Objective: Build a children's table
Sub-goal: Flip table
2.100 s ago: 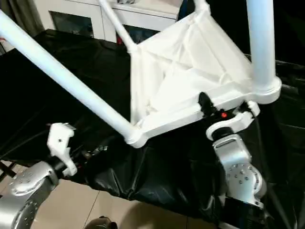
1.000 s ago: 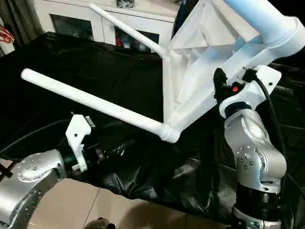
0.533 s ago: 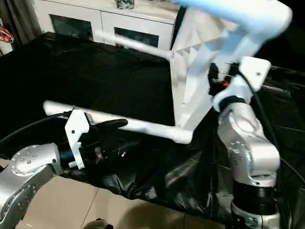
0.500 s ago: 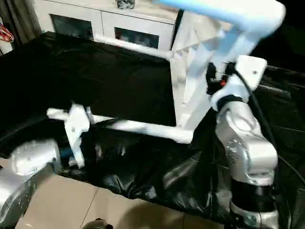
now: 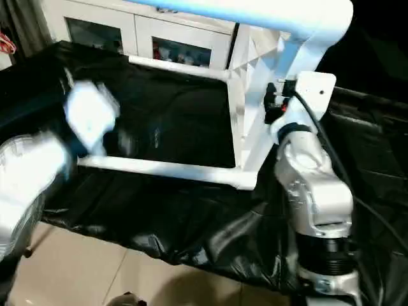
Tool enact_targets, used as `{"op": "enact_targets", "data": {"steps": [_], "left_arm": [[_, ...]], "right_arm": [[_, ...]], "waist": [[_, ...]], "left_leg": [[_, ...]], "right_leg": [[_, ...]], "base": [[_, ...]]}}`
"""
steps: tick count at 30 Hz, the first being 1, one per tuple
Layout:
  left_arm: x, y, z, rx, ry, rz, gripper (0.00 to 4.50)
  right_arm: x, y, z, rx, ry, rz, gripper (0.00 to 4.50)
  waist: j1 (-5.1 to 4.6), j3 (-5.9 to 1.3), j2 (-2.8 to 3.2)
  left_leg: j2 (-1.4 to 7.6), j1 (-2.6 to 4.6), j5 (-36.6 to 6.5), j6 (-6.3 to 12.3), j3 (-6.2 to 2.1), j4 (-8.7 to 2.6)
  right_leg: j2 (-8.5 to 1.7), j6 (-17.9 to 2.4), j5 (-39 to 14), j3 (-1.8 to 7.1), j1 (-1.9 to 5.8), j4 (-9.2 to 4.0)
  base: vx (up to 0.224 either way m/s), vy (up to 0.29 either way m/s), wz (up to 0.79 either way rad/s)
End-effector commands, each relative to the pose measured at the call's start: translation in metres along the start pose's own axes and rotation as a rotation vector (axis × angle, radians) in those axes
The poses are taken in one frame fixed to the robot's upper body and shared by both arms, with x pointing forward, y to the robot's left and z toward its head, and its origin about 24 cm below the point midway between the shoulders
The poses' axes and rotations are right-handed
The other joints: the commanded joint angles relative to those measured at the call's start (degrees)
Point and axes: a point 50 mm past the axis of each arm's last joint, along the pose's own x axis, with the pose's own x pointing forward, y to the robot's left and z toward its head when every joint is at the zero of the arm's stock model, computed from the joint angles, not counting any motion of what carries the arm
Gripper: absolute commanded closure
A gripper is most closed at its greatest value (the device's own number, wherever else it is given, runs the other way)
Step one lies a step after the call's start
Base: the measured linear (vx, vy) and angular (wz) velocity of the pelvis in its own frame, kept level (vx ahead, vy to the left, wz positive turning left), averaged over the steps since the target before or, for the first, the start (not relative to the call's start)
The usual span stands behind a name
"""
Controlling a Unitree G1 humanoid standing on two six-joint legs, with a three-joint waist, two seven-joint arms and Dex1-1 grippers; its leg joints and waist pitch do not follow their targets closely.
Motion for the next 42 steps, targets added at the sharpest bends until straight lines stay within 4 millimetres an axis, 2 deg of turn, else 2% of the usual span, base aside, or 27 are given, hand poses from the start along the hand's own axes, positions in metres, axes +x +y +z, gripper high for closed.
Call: {"op": "enact_targets", "data": {"steps": [1,7,13,16,18,24,28,30,31,34,35,36,37,38,42], "left_arm": [[0.005,0.004,0.004,0.085,-0.027,0.037,0.79],[0.009,0.022,0.015,0.264,-0.083,0.134,0.79],[0.005,0.036,0.013,0.418,-0.062,0.211,0.79],[0.002,0.039,0.012,0.486,-0.055,0.23,0.79],[0.0,0.041,0.012,0.526,-0.05,0.25,0.79],[-0.003,0.055,0.009,0.637,-0.021,0.348,0.79],[0.0,0.061,-0.002,0.67,0.043,0.334,0.79],[0.001,0.063,-0.006,0.683,0.072,0.336,0.79],[0.002,0.066,-0.01,0.695,0.094,0.34,0.79],[0.005,0.073,-0.01,0.718,0.105,0.38,0.79],[0.006,0.075,-0.01,0.716,0.103,0.382,0.79],[0.006,0.075,-0.01,0.716,0.103,0.382,0.79],[0.006,0.077,-0.011,0.719,0.107,0.39,0.79],[0.006,0.079,-0.013,0.721,0.117,0.399,0.79],[0.007,0.085,-0.017,0.727,0.146,0.425,0.79]], "right_arm": [[0.001,-0.002,-0.008,-0.008,0.045,-0.014,1.48],[-0.003,-0.002,-0.021,-0.02,0.096,0.012,0.91],[-0.008,-0.004,-0.042,-0.077,0.167,0.068,0.91],[-0.009,-0.004,-0.051,-0.104,0.194,0.102,0.91],[-0.009,-0.005,-0.055,-0.107,0.202,0.109,0.91],[-0.006,-0.004,-0.069,-0.129,0.195,0.169,0.91],[0.0,0.001,-0.074,-0.111,0.194,0.199,1.37],[0.002,0.003,-0.076,-0.11,0.192,0.206,1.37],[0.004,0.006,-0.076,-0.108,0.187,0.213,1.61],[0.007,0.01,-0.075,-0.101,0.175,0.223,1.76],[0.007,0.011,-0.075,-0.098,0.173,0.223,1.86],[0.007,0.011,-0.075,-0.097,0.172,0.223,1.86],[0.008,0.012,-0.075,-0.096,0.17,0.223,2.07],[0.008,0.012,-0.076,-0.094,0.17,0.219,2.07],[0.011,0.013,-0.077,-0.09,0.162,0.22,2.3]], "waist": [[-0.43,-3.36,1.21],[-0.35,-3.44,1.61],[-0.14,-3.48,2.01],[-0.02,-3.44,1.9],[0.06,-3.37,1.98],[0.1,-3.28,2.17],[0.18,-3.31,2.24],[0.28,-3.3,2.29],[0.26,-3.34,2.24],[0.28,-3.42,2.37],[0.35,-3.45,2.63],[0.33,-3.42,2.49],[0.41,-3.49,2.66],[0.33,-3.52,2.66],[0.26,-3.49,2.92]], "left_leg": [[4.62,1.81,-15.0,-6.83,-2.43,-5.39],[4.69,1.79,-14.9,-7.28,-2.53,-5.36],[4.75,1.76,-16.2,-7.3,-2.75,-5.38],[4.75,1.55,-15.2,-6.54,-2.67,-5.31],[4.83,1.57,-14.3,-6.25,-2.65,-5.27],[4.87,1.64,-16.1,-5.88,-2.71,-5.22],[4.79,1.67,-17.4,-5.68,-2.81,-5.28],[4.92,1.6,-16.8,-5.64,-2.87,-5.34],[4.89,1.58,-16.5,-5.6,-2.82,-5.3],[4.94,1.58,-16.1,-5.58,-2.88,-5.31],[4.98,1.64,-16.1,-5.57,-2.91,-5.3],[4.95,1.53,-15.9,-5.52,-2.88,-5.29],[4.95,1.48,-15.3,-5.52,-2.86,-5.26],[4.97,1.49,-15.0,-5.51,-2.84,-5.24],[4.97,1.5,-15.7,-5.67,-2.81,-5.22]], "right_leg": [[-5.21,-3.3,-10.1,3.24,1.5,-3.91],[-5.09,-3.8,-7.3,3.2,1.58,-3.69],[-5.39,-5.0,-8.1,3.16,1.71,-3.68],[-5.55,-6.0,-7.8,3.21,1.91,-3.7],[-5.55,-6.1,-7.6,3.24,1.81,-3.62],[-5.71,-7.1,-10.0,3.2,1.56,-3.87],[-5.79,-7.8,-10.8,3.17,1.45,-3.95],[-5.85,-8.0,-10.1,3.16,1.5,-3.85],[-5.82,-8.2,-9.5,3.16,1.49,-3.75],[-5.78,-8.6,-8.4,3.07,1.49,-3.61],[-5.93,-8.9,-8.0,3.06,1.51,-3.56],[-5.91,-8.9,-7.8,3.07,1.58,-3.61],[-5.96,-9.2,-6.9,3.05,1.67,-3.45],[-5.9,-9.4,-6.2,3.01,1.71,-3.38],[-6.02,-9.6,-6.7,2.97,1.69,-3.46]], "base": [[0.0,0.0,0.0],[0.0,0.0,0.0],[0.0,0.0,0.0],[0.0,0.0,0.0],[0.0,0.0,0.0],[0.0,0.0,0.0],[0.0,0.0,0.0],[0.0,0.0,0.0],[0.0,0.0,0.0],[0.0,0.0,0.0],[0.0,0.0,0.0],[0.0,0.0,0.0],[0.0,0.0,0.0],[0.0,0.0,0.0],[0.0,0.0,0.0]]}}
